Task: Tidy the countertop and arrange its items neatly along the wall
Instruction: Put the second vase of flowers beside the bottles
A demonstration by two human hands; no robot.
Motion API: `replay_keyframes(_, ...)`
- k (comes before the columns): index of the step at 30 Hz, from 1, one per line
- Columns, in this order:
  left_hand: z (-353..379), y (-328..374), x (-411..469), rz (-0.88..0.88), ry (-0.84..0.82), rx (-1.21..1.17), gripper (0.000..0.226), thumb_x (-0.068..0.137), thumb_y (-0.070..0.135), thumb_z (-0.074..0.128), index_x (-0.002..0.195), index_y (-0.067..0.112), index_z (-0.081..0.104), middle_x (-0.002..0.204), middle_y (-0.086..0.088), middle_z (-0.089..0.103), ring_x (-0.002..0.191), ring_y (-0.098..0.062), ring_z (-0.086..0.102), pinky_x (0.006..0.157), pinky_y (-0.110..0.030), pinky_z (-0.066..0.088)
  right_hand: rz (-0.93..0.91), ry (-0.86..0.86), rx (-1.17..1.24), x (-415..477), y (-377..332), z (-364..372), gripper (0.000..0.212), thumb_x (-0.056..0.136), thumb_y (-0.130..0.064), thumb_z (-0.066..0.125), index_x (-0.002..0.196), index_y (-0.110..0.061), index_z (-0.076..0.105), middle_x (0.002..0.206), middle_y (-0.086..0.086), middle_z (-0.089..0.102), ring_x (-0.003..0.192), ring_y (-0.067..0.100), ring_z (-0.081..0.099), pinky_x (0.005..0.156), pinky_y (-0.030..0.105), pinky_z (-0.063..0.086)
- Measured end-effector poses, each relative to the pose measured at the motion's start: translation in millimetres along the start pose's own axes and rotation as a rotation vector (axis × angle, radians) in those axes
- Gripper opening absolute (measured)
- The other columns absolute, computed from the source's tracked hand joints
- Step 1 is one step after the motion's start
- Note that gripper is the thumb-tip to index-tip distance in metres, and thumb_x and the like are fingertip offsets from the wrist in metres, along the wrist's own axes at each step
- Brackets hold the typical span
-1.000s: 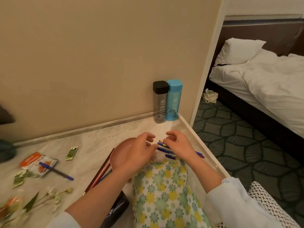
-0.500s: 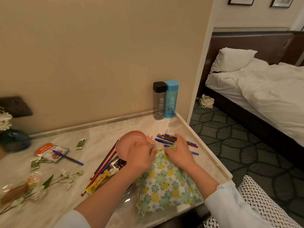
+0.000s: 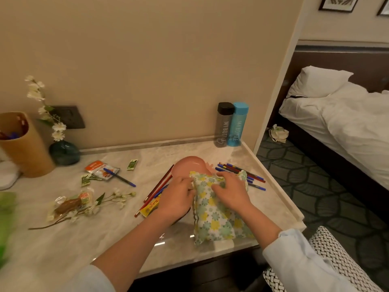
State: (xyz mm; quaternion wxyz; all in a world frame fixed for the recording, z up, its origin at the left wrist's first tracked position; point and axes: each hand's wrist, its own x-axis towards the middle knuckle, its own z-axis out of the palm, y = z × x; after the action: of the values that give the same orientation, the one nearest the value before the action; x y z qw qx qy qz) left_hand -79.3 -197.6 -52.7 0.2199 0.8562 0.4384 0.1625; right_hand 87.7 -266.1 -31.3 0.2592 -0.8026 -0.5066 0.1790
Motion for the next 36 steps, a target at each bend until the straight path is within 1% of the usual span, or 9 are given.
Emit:
replay_keyframes(2,-3.6,-6.8,-2.5,-0.034,-0.001,-0.008,0.041,0.096,0.028,0.048,0.137,0.023,0.049,0.137,-0.003,0.049,0.119,-0.022,0.052,0.093,-0.036,0.047,-0.016,-0.004,0.017,-0.3,-5.8,1.9,0.052,0.087,-0.035,0.057,0.137,-0.026,0.048,0.140,-0.001,0.052,0.135,0.022,0.041,0.119,0.049,0.014)
replay_keyframes(6,-6.8,-15.4,4.9,-0.098,-0.005,-0.015,0.046,0.097,0.030,0.047,0.142,0.021,0.043,0.145,-0.003,0.043,0.126,-0.022,0.048,0.099,-0.035,0.044,-0.024,-0.027,0.023,9.9,-14.6,4.6,0.053,0.089,-0.035,0.055,0.140,-0.025,0.045,0.142,-0.003,0.052,0.133,0.021,0.044,0.117,0.049,0.021)
replay_keyframes(10,-7.1,-19.7,25.6,-0.144,-0.020,-0.016,0.049,0.097,0.026,0.047,0.144,0.021,0.038,0.147,-0.003,0.038,0.121,-0.024,0.052,0.093,-0.033,0.044,0.001,-0.061,0.035,31.8,-16.6,7.1,0.052,0.091,-0.036,0.053,0.140,-0.022,0.044,0.141,0.001,0.053,0.130,0.025,0.048,0.113,0.047,0.031)
replay_keyframes(16,1.6,-33.3,69.8,-0.269,-0.046,-0.007,0.055,0.095,0.025,0.045,0.147,0.018,0.029,0.149,-0.006,0.029,0.120,-0.029,0.051,0.094,-0.039,0.047,0.108,-0.192,-0.056,86.9,-11.1,18.3,0.066,0.093,-0.043,0.046,0.147,-0.011,0.024,0.139,0.014,0.051,0.125,0.034,0.052,0.096,0.042,0.044)
replay_keyframes(21,12.9,-51.5,94.3,-0.348,-0.058,0.039,0.050,0.095,0.023,0.042,0.144,0.015,0.031,0.139,-0.011,0.042,0.119,-0.029,0.050,0.089,-0.038,0.046,0.103,-0.249,-0.233,126.2,-5.1,30.5,0.051,0.091,-0.042,0.047,0.129,-0.009,0.041,0.127,0.013,0.055,0.116,0.033,0.054,0.085,0.040,0.046)
replay_keyframes(25,16.6,-57.0,102.0,-0.379,0.012,0.007,0.049,0.094,0.016,0.041,0.142,0.019,0.034,0.131,-0.010,0.045,0.111,-0.030,0.055,0.080,-0.036,0.045,0.063,-0.272,-0.264,144.5,-7.6,39.2,0.030,0.090,-0.031,0.048,0.114,-0.014,0.050,0.118,0.010,0.058,0.106,0.030,0.058,0.084,0.040,0.050)
replay_keyframes(30,-5.7,-64.9,101.4,-0.437,0.175,-0.114,0.041,0.094,0.024,0.042,0.135,0.026,0.043,0.125,-0.004,0.047,0.102,-0.025,0.059,0.082,-0.038,0.049,-0.082,-0.111,-0.116,158.2,-34.6,42.5,0.027,0.095,-0.019,0.039,0.119,-0.023,0.050,0.116,0.007,0.049,0.090,0.031,0.063,0.082,0.043,0.054)
replay_keyframes(33,-26.6,-76.0,88.9,-0.463,0.283,-0.122,0.032,0.094,0.029,0.043,0.126,0.025,0.045,0.123,-0.002,0.049,0.101,-0.023,0.059,0.078,-0.037,0.047,-0.184,-0.122,-0.041,162.3,-63.8,52.3,0.039,0.095,-0.018,0.039,0.133,-0.026,0.046,0.125,0.008,0.046,0.102,0.029,0.059,0.090,0.043,0.051)
replay_keyframes(36,-48.8,-90.9,67.5,-0.525,0.398,-0.121,0.025,0.095,0.026,0.042,0.120,0.021,0.046,0.119,-0.001,0.055,0.099,-0.022,0.059,0.079,-0.039,0.048,-0.274,-0.145,0.083,155.0,-97.1,68.0,0.054,0.095,-0.019,0.042,0.148,-0.026,0.033,0.133,0.009,0.043,0.117,0.027,0.054,0.096,0.039,0.046)
